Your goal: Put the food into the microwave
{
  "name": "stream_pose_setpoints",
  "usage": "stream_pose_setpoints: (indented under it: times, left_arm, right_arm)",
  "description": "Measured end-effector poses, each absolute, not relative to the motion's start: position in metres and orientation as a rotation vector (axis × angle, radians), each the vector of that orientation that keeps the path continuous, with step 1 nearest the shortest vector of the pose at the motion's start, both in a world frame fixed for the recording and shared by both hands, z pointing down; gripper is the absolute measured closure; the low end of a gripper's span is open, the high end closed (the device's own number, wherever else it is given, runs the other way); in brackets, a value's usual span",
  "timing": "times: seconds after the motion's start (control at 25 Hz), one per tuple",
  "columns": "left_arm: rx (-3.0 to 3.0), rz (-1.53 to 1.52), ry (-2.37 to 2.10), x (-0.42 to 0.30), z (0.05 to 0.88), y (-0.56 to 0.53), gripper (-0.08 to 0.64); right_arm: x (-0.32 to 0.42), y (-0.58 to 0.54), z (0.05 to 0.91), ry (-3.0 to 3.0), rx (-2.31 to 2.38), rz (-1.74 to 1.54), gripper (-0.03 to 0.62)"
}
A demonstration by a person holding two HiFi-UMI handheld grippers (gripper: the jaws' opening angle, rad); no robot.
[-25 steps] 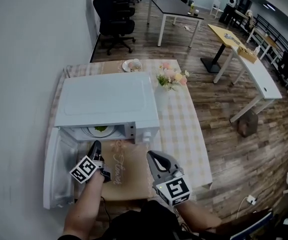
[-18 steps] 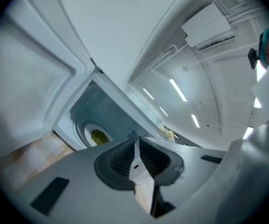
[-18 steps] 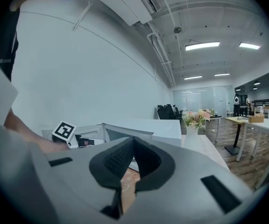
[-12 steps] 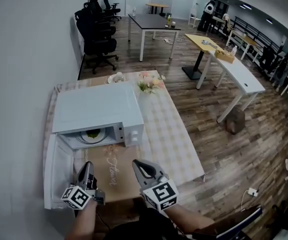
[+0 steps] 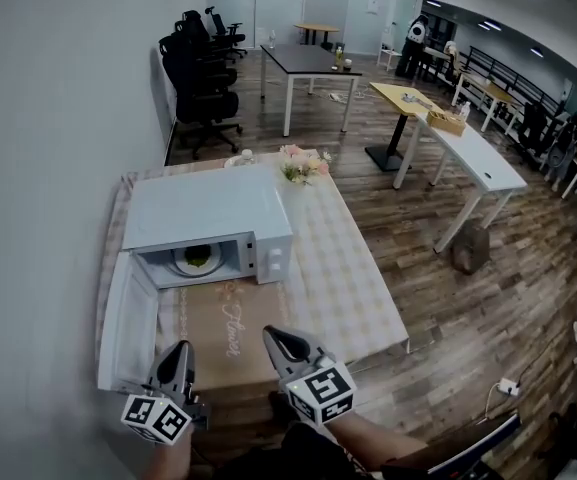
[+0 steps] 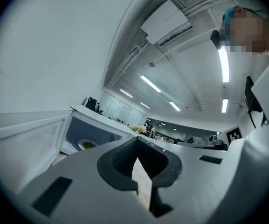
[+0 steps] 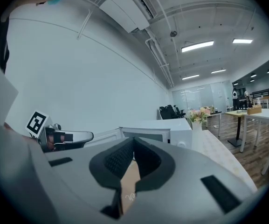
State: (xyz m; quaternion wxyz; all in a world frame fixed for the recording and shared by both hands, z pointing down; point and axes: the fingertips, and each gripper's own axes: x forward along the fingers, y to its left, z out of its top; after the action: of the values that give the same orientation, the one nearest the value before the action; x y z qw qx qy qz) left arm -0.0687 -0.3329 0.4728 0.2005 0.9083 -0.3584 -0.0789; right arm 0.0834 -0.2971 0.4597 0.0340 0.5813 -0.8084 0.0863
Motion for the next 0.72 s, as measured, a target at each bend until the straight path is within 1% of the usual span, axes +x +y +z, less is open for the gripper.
stream_pose_setpoints:
  times: [0.28,0.72]
  left_arm:
    - [2.703,-0.067,-1.159,-0.082,0.446,-0.296,0.551]
    - [2.866,0.016,-1.263,-0.088,0.423,-0.245,0.552]
  right_arm:
    - [0.065,-0.273,0.445,-2.523,1.783,0.262,0.584]
    - [0.049,-0.233,0.431,-2.505,1.793,0.161,0.584]
